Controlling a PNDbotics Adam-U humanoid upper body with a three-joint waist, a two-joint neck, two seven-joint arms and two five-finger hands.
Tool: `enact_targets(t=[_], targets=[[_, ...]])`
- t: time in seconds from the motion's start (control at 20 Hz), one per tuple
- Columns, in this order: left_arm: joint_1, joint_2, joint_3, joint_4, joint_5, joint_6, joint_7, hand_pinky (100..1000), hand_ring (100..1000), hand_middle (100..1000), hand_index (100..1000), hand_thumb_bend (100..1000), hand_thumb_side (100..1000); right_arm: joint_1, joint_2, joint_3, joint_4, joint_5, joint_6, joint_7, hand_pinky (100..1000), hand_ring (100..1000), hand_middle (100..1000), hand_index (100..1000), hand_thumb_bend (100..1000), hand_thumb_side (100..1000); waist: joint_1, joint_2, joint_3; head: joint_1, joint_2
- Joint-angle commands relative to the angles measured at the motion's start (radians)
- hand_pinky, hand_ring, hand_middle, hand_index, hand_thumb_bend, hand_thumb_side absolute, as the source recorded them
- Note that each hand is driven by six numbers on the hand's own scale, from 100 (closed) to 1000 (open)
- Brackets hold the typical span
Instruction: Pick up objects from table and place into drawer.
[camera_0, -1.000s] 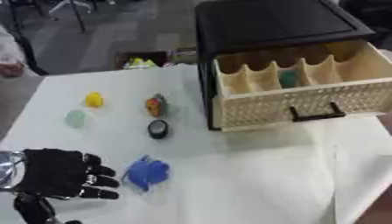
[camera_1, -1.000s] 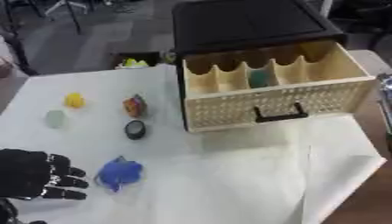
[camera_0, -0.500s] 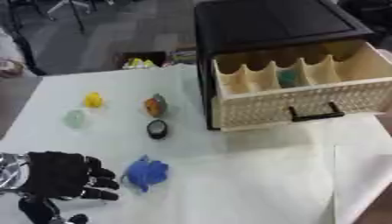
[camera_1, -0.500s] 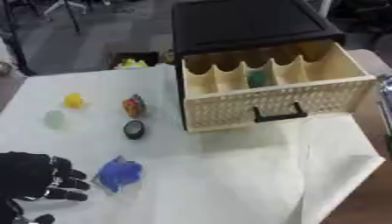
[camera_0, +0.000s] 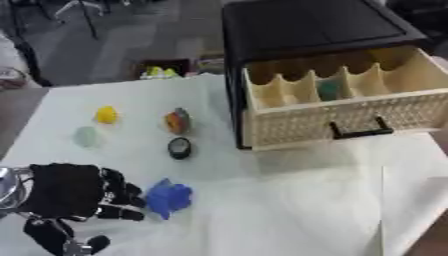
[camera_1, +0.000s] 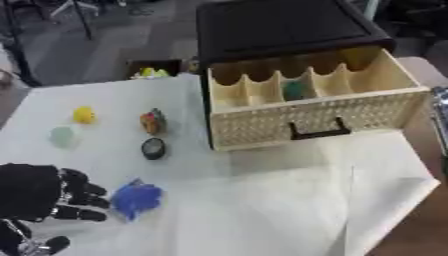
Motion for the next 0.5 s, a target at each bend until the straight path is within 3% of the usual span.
enact_targets(t=[0.05, 0.5], targets=[[-0.029, 0.0, 0.033, 0.033, 0.013, -0.011, -0.04, 755, 915, 884, 996, 100, 852, -0.011, -0.013, -0.012, -0.014, -0.008, 0.0, 0.001, 386, 540, 486, 696, 100, 607, -0.004, -0.017, 0.001, -0.003, -0.013], [-0.063, -0.051, 0.032, 0.151, -0.031, -0.011, -0.039, 774, 931, 904, 1000, 169, 1000, -0.009, -0.008, -0.014, -0.014, -0.011, 0.003, 0.001, 384, 539, 484, 695, 100, 602, 0.0, -0.015, -0.003, -0.001, -0.01]])
